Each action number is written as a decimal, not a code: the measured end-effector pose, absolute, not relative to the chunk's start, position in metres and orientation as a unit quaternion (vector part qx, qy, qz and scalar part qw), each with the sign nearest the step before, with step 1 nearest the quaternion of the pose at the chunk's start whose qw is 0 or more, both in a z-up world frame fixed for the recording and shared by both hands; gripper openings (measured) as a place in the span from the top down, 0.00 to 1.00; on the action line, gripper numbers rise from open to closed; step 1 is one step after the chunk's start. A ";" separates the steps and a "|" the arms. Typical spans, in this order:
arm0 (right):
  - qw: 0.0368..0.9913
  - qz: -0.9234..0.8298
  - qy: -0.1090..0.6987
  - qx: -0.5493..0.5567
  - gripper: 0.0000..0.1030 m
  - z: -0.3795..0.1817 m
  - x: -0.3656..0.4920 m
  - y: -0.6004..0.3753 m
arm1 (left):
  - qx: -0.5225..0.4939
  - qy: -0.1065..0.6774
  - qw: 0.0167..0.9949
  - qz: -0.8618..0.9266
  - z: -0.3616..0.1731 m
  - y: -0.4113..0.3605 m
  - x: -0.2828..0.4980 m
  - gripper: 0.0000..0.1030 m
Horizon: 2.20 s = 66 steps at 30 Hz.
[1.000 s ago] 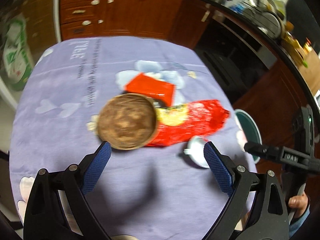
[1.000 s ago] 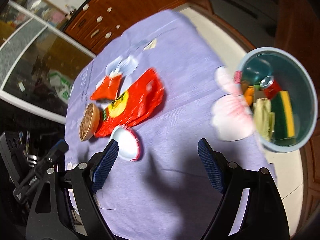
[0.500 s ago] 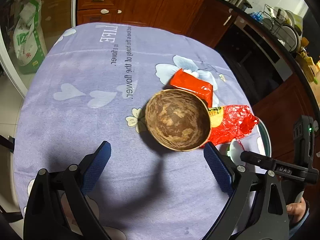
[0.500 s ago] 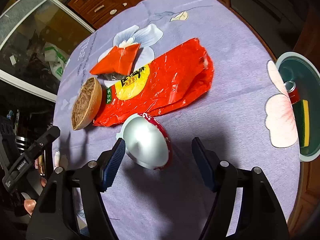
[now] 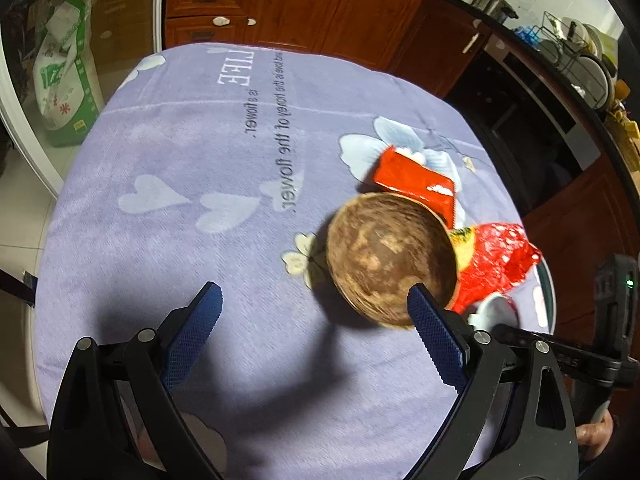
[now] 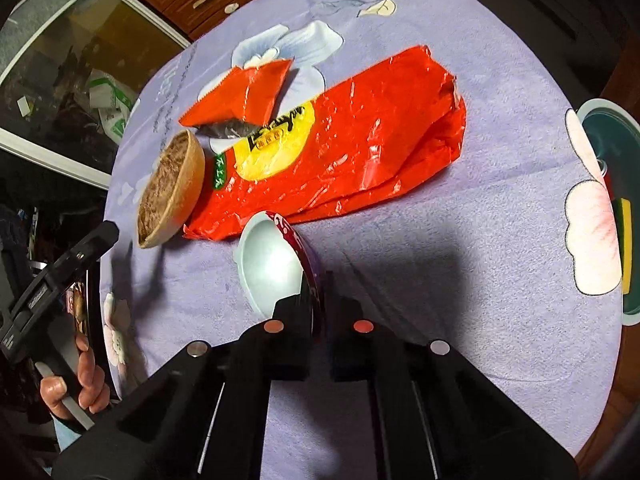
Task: Collect trash
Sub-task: 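Grasp the white cup's red rim with the right tool while the left tool grasps the wicker bowl rim, then carry the wicker bowl and white cup over the teal bin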
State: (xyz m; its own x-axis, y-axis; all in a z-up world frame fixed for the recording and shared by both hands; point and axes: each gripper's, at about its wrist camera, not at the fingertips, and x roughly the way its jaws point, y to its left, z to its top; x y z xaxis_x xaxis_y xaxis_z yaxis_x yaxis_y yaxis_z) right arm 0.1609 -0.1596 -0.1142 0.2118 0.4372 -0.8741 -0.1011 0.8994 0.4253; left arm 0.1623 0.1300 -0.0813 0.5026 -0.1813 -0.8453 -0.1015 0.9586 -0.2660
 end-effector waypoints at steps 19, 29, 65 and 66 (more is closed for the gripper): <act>0.774 0.163 0.588 0.170 0.95 -0.105 0.171 -0.192 | -0.034 0.506 0.861 -0.016 -0.101 0.082 0.185 0.87; 0.785 0.168 0.564 0.192 0.95 -0.090 0.163 -0.213 | -0.020 0.455 0.890 0.018 -0.047 0.084 0.154 0.95; 0.828 0.060 0.442 0.339 0.95 -0.057 0.099 -0.449 | 0.103 0.452 0.862 -0.206 -0.001 -0.193 0.154 0.95; 0.826 0.056 0.443 0.344 0.95 -0.061 0.098 -0.458 | 0.106 0.458 0.857 -0.209 -0.006 -0.203 0.157 0.95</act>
State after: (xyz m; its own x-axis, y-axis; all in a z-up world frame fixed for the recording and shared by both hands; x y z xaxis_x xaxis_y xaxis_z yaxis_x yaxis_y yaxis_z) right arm 0.0985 -0.4577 -0.0605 0.6010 0.3967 -0.6938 0.2131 0.7571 0.6175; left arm 0.1571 -0.2034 -0.0061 0.4929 -0.2612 -0.8300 0.4556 0.8901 -0.0096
